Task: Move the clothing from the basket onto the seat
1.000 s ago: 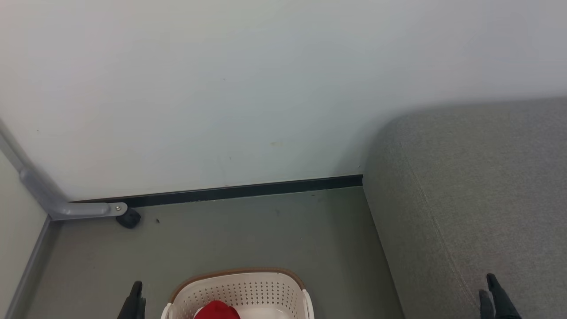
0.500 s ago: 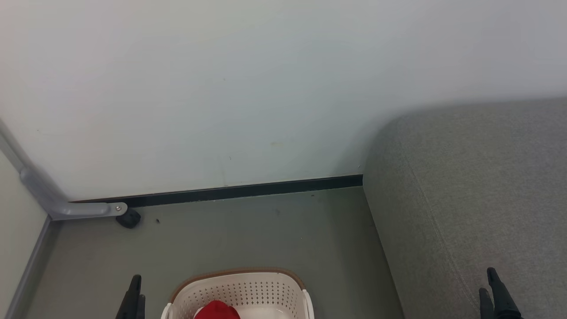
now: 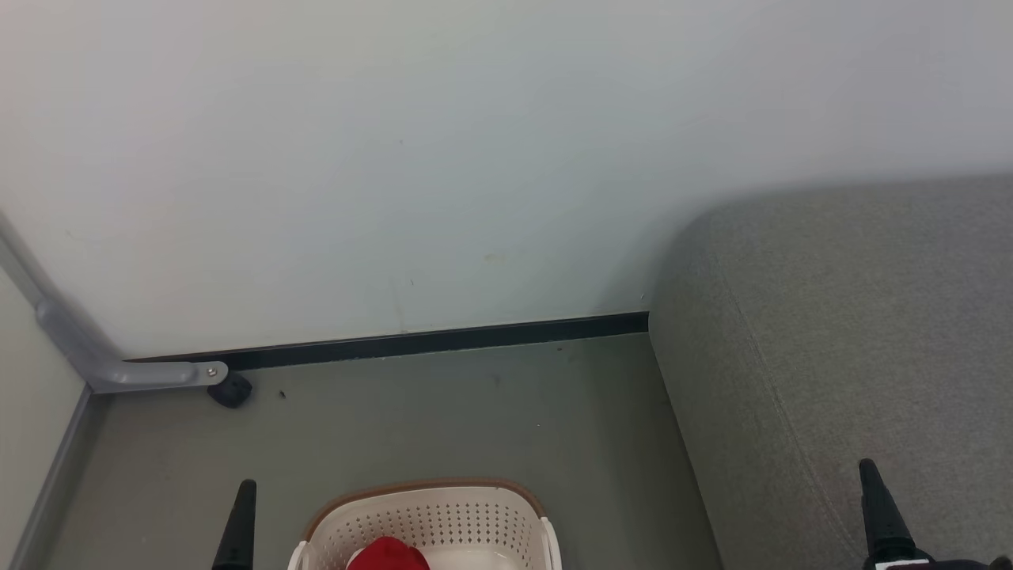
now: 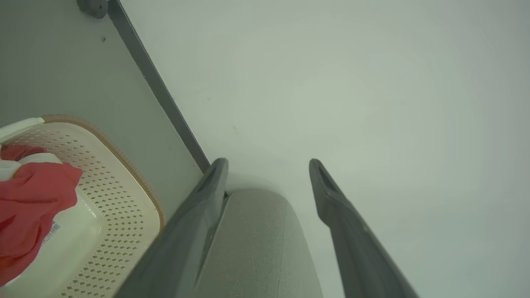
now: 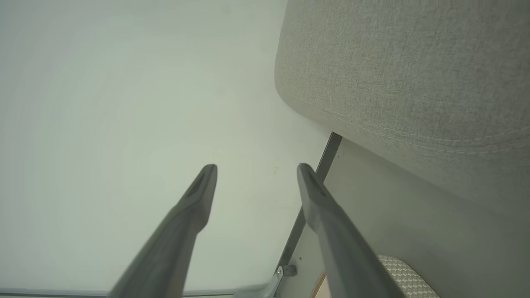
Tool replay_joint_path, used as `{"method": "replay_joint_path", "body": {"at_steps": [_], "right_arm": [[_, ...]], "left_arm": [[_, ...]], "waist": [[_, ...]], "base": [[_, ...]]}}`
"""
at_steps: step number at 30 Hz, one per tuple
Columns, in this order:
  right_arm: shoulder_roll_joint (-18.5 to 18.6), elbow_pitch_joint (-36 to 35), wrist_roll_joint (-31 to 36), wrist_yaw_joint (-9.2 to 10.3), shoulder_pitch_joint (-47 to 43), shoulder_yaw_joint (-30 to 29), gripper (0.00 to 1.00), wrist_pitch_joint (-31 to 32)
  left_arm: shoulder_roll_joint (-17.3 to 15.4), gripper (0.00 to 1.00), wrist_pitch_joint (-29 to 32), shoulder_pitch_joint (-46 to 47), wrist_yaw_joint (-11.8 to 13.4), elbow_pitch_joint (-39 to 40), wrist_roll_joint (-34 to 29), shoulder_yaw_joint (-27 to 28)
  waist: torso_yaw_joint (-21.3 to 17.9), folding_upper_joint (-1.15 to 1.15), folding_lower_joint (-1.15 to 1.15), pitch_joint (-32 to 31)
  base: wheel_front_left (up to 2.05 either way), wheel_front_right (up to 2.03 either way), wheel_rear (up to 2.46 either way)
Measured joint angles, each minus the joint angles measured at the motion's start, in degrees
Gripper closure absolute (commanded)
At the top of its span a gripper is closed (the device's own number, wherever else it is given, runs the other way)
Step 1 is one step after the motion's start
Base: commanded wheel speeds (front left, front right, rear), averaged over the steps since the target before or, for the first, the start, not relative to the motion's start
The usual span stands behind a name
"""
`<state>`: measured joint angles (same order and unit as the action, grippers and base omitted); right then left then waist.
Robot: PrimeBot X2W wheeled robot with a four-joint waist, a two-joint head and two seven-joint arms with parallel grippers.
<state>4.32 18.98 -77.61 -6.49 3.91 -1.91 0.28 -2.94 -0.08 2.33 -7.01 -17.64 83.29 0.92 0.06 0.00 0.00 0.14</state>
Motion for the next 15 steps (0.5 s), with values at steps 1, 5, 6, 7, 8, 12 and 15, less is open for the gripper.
{"method": "replay_joint_path", "body": {"at_steps": [1, 5, 6, 7, 8, 12, 15], "right_arm": [[0.30, -0.01, 1.11, 0.00, 0.26, 0.35, 0.00, -0.38], [1.12, 0.02, 4.32, 0.29, 0.43, 1.42, 0.00, -0.98], [1.43, 0.04, 5.50, 0.54, 0.45, 1.85, 0.00, -1.22], [1.74, 0.07, 6.69, 0.76, 0.51, 2.26, 0.00, -1.46], [2.05, 0.09, 7.81, 0.92, 0.57, 2.70, 0.00, -1.64], [2.86, 0.26, 11.92, 1.52, 1.41, 4.31, 0.00, -2.46], [3.49, 0.38, 14.90, 2.02, 1.58, 5.64, 0.00, -3.02]], "left_arm": [[-0.19, 0.00, -0.10, 0.08, -0.01, 0.01, -1.02, -0.13], [-0.32, 0.00, -0.66, 0.40, -0.03, 0.05, -3.82, -0.07], [-0.32, 0.00, -0.89, 0.59, 0.01, 0.14, -5.14, -0.01], [-0.31, 0.00, -1.14, 0.79, 0.05, 0.40, -6.47, 0.01], [-0.32, 0.00, -1.36, 0.88, 0.32, 0.69, -7.75, -0.01], [-0.46, 0.00, -2.13, 0.93, 1.01, 1.26, -12.60, -0.41], [-0.79, 0.00, -2.64, 0.94, 1.12, 1.40, -16.37, -1.36]], "waist": [[-0.01, 0.00, 0.00, 0.00], [-0.02, 0.00, 0.00, 0.00], [-0.02, 0.00, 0.00, -0.01], [-0.03, 0.00, 0.00, -0.01], [-0.03, 0.00, 0.00, -0.01], [-0.01, 0.00, 0.00, -0.06], [0.01, 0.00, 0.00, -0.11]], "base": [[0.00, 0.00, 0.00], [0.00, 0.00, 0.00], [0.00, 0.00, 0.00], [0.00, 0.00, 0.00], [0.00, 0.00, 0.00], [0.00, 0.00, 0.00], [0.00, 0.00, 0.00]]}}
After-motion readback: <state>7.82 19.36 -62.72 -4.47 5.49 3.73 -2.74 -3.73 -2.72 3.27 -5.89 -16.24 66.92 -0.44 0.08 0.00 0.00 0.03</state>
